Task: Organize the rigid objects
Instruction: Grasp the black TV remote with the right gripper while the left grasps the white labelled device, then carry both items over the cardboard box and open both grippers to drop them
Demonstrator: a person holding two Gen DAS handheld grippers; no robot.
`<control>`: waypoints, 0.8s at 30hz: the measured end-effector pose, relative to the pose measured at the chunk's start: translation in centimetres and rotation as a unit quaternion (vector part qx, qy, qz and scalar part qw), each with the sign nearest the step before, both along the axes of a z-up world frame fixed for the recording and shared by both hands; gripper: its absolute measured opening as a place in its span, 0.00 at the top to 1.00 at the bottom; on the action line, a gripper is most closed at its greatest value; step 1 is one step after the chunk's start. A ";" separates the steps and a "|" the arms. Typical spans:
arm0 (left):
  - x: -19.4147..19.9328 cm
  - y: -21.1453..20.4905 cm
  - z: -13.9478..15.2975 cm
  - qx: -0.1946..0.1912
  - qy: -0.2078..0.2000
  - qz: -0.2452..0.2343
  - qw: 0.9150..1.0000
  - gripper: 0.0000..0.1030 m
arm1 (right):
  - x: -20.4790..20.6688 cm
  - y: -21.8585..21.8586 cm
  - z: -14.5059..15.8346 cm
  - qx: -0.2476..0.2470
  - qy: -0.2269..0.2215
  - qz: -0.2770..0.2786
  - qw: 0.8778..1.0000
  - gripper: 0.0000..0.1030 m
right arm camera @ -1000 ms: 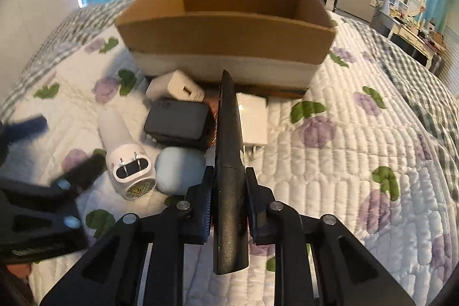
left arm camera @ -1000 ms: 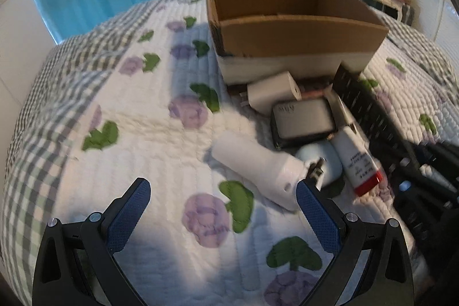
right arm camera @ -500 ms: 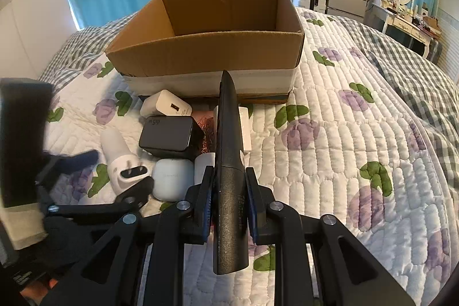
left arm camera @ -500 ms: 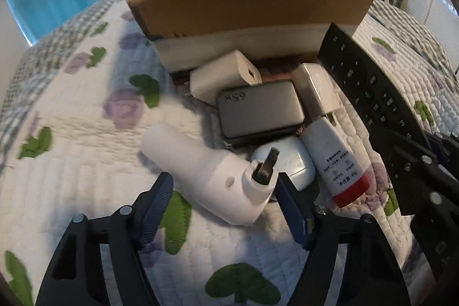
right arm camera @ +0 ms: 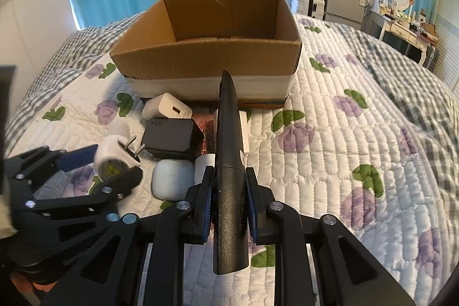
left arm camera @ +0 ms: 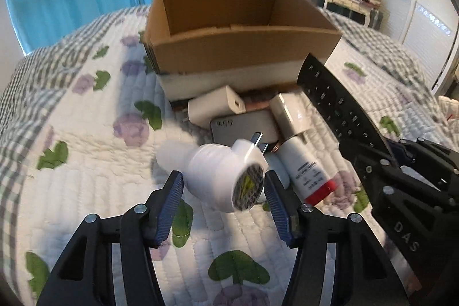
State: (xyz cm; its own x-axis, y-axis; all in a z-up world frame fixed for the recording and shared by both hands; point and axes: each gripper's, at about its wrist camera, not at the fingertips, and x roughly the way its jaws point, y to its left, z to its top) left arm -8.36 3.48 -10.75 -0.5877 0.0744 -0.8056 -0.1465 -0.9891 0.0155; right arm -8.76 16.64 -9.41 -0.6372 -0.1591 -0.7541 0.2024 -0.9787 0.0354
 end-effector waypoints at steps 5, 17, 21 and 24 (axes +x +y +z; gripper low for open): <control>0.4 -0.5 0.3 0.009 -0.004 -0.002 1.000 0.45 | 0.7 -0.2 1.2 0.009 0.014 -0.001 1.000 0.82; 1.2 -0.1 5.3 0.022 0.049 -0.007 0.999 0.45 | 2.5 0.1 4.7 0.023 0.051 -0.007 0.998 0.82; 0.1 -0.1 8.4 0.028 0.074 -0.009 0.997 0.45 | 1.9 0.2 7.5 0.026 0.077 -0.004 0.997 0.82; -1.2 0.2 10.6 0.018 0.096 -0.015 0.995 0.45 | 0.7 0.1 10.0 0.026 0.098 0.004 0.995 0.82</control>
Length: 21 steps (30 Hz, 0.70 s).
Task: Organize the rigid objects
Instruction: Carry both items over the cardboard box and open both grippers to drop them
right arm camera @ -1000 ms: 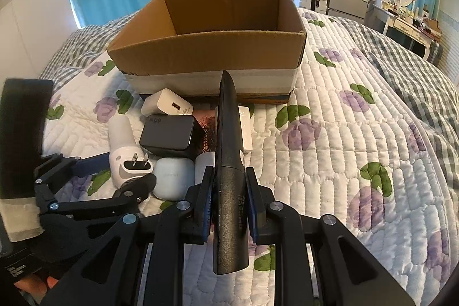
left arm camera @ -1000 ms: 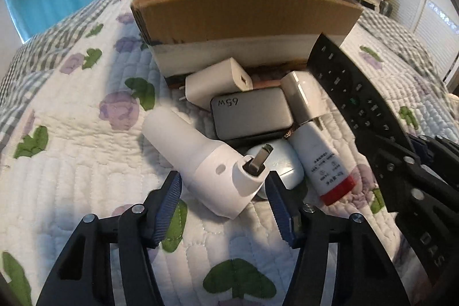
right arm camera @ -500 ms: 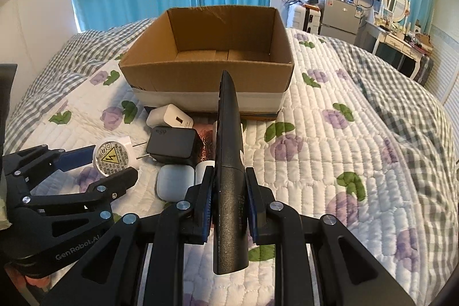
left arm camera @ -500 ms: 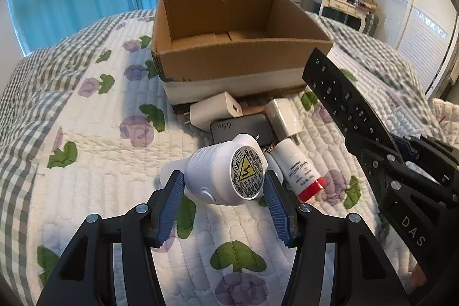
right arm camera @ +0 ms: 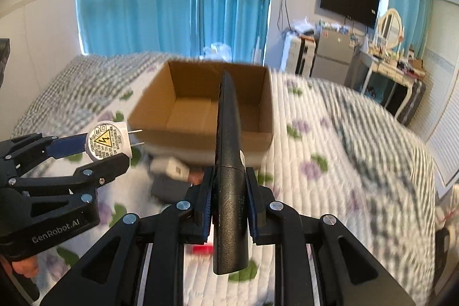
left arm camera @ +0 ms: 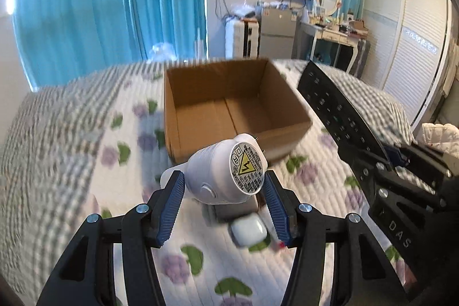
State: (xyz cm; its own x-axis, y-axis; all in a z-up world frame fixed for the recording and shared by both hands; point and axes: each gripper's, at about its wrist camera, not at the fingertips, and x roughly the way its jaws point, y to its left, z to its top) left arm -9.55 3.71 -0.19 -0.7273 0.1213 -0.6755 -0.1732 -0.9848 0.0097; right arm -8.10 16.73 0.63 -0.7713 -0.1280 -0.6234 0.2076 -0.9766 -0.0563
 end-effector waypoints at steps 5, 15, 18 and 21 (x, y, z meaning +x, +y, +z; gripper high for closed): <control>-2.9 0.2 3.1 0.008 0.025 0.003 1.000 0.45 | -3.5 -0.2 3.6 -0.005 0.027 0.010 1.000 0.82; -11.9 1.1 4.7 -0.015 0.046 0.013 0.999 0.45 | -14.7 -0.5 2.3 -0.038 0.006 0.014 0.999 0.82; -14.0 1.5 3.8 -0.019 0.041 0.011 0.999 0.45 | -17.3 -0.9 -0.3 -0.028 -0.017 0.013 0.999 0.82; -15.2 2.2 2.8 -0.026 0.038 0.003 0.999 0.45 | -19.0 -0.9 -3.0 -0.033 -0.040 0.011 0.999 0.82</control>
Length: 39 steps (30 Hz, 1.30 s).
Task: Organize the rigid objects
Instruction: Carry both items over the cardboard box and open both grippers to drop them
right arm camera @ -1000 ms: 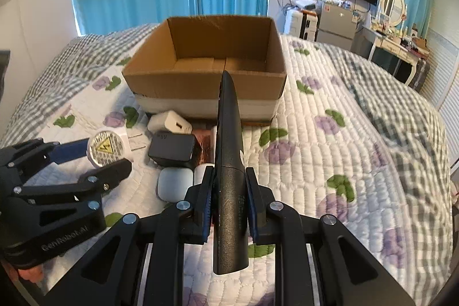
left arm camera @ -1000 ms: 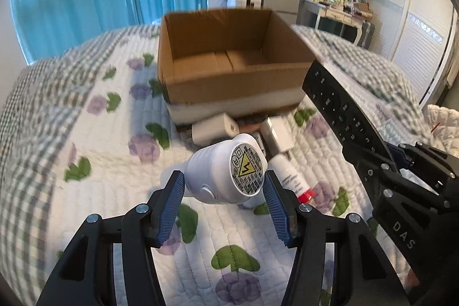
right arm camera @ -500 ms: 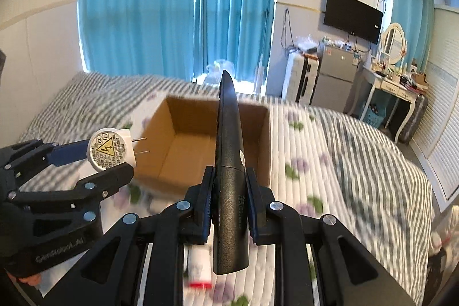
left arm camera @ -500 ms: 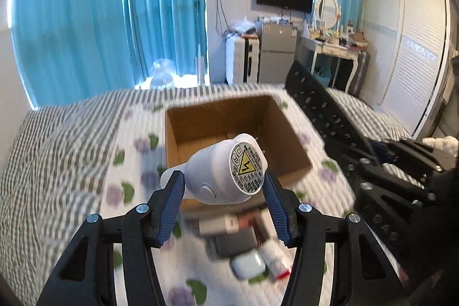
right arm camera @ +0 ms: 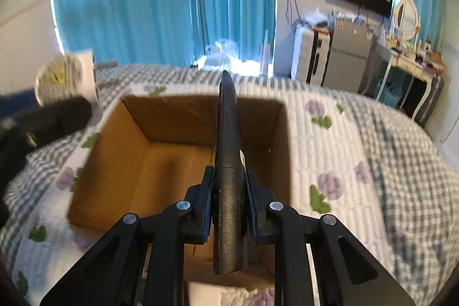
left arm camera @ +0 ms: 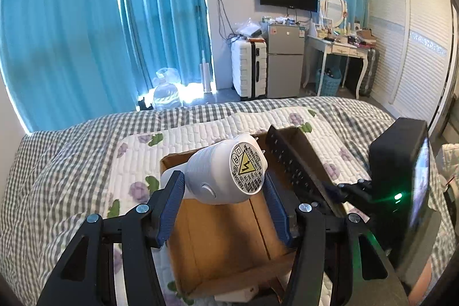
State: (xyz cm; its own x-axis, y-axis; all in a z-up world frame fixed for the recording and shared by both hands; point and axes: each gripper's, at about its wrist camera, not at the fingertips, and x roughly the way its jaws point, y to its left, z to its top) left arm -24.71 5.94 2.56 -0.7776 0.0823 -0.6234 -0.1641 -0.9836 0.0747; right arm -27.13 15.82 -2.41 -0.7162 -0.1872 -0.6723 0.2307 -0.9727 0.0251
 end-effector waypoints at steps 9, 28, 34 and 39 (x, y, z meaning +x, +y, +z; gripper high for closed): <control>-0.6 -0.2 -2.4 -0.010 -0.005 -0.016 1.000 0.45 | -1.3 0.5 -3.5 0.003 -0.018 0.005 1.000 0.79; -3.7 0.7 -5.8 -0.005 -0.035 -0.046 0.998 0.52 | 1.7 5.9 1.6 0.014 0.032 -0.061 0.998 0.51; -0.4 -0.1 -4.5 -0.007 -0.033 -0.024 0.999 0.27 | 3.6 5.9 2.6 0.016 0.036 -0.061 0.997 0.51; 4.5 -1.4 -3.0 0.003 -0.025 0.001 1.000 0.13 | 8.0 5.5 4.2 0.019 0.043 -0.054 0.997 0.34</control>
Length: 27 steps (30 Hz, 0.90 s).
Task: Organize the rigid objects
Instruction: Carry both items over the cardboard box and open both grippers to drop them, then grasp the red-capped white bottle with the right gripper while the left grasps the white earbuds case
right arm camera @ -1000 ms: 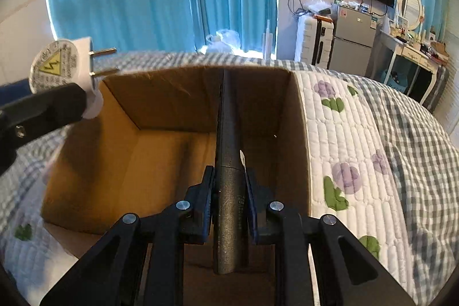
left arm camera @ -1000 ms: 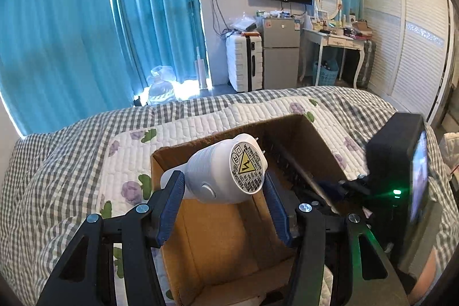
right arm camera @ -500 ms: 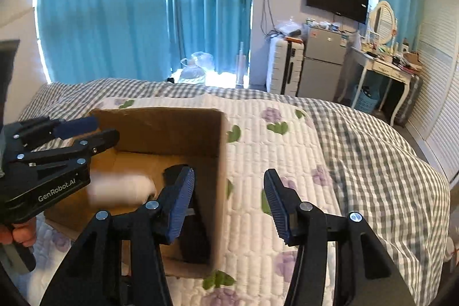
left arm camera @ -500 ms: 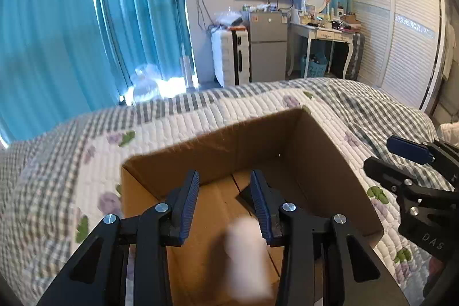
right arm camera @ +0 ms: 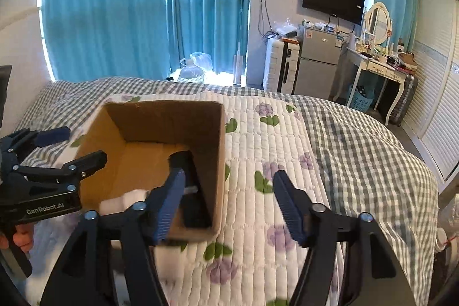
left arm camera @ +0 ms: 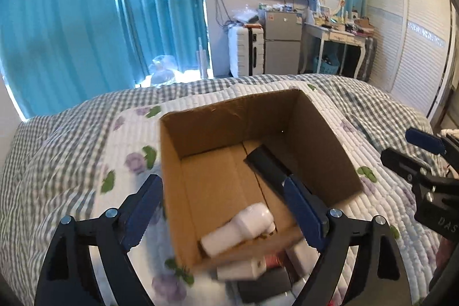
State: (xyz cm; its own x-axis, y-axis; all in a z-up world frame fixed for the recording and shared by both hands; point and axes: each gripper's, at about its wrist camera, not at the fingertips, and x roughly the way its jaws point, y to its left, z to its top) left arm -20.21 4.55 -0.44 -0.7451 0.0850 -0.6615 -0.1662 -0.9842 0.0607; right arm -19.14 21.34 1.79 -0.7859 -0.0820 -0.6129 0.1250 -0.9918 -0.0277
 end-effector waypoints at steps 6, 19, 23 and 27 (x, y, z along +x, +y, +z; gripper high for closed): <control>5.0 -1.3 -0.9 0.010 -0.015 0.027 0.999 0.07 | 5.8 -1.3 -1.2 0.015 -0.018 0.019 1.000 0.24; 9.2 -3.6 -9.6 0.002 -0.056 0.093 0.994 0.07 | 7.3 -5.7 -12.4 0.040 -0.143 0.069 0.986 0.27; 8.9 -4.0 -10.8 0.011 -0.073 0.093 0.993 0.07 | 6.9 -6.1 -13.8 0.044 -0.166 0.081 0.982 0.40; 9.3 -3.6 -11.2 0.007 -0.074 0.084 0.994 0.07 | 6.4 -7.1 -15.5 0.050 -0.192 0.091 0.976 0.45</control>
State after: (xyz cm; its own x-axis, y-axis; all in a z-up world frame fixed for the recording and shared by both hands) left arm -10.94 0.97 -11.60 -0.6449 -0.0216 -0.7640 -0.0056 -0.9994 0.0331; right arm -12.79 14.27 -13.75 -0.4748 -0.1231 -0.8714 0.3197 -0.9467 -0.0405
